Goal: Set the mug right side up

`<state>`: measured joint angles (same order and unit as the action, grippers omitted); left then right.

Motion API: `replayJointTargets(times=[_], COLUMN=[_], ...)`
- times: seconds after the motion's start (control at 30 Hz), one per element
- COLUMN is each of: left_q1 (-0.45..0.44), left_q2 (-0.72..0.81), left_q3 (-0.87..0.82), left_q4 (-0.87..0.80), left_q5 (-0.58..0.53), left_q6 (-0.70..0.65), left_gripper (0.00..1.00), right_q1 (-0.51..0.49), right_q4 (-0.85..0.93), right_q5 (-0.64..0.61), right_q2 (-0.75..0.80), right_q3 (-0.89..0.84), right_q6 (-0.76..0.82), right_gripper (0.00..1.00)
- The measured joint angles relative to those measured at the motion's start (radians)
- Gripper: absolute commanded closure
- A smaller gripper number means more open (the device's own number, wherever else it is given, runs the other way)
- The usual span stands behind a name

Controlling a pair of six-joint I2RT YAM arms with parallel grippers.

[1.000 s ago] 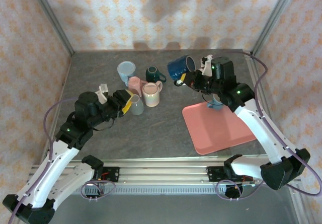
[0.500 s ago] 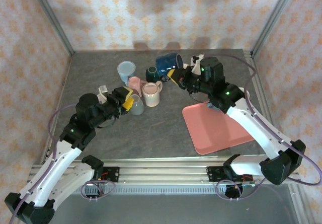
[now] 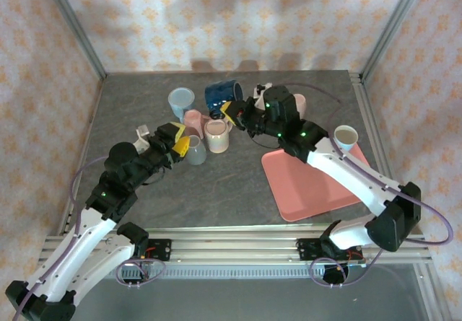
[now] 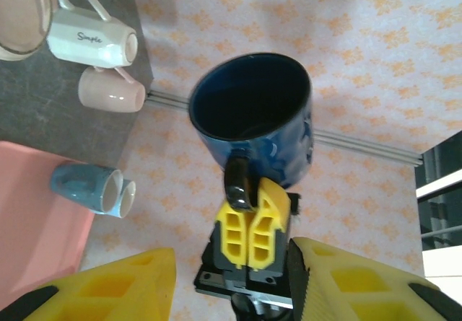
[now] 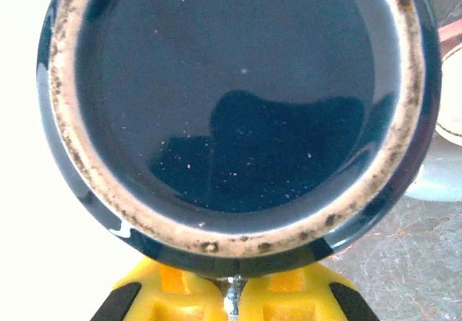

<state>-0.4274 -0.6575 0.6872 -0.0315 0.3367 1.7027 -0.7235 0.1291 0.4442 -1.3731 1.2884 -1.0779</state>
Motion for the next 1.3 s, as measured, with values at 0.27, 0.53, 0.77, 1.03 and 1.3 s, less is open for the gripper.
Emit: replayJointTargets(times=[0.27, 0.53, 0.77, 1.03, 1.3], left_q1=[-0.026, -0.054, -0.081, -0.095, -0.097], left_q2=[-0.138, -0.202, -0.266, -0.288, -0.317], left_q3=[0.041, 0.092, 0.132, 0.139, 0.139], left_q4=[0.047, 0.074, 0.077, 0.093, 0.139], left_q5=[-0.004, -0.007, -0.008, -0.015, -0.054], left_q6=[0.012, 0.003, 0.003, 0.006, 0.029], left_gripper=[0.51, 0.50, 0.50, 0.53, 0.68], right_q1=[-0.016, -0.018, -0.022, -0.023, -0.031], right_q4=[-0.019, -0.034, -0.053, -0.058, -0.067], right_q5=[0.001, 0.001, 0.005, 0.016, 0.031], right_q2=[-0.019, -0.019, -0.019, -0.018, -0.018], right_q3=[0.003, 0.003, 0.003, 0.003, 0.003], right_q6=[-0.022, -0.035, -0.046, -0.049, -0.055], right_gripper=[1.00, 1.00, 1.00, 1.00, 1.00])
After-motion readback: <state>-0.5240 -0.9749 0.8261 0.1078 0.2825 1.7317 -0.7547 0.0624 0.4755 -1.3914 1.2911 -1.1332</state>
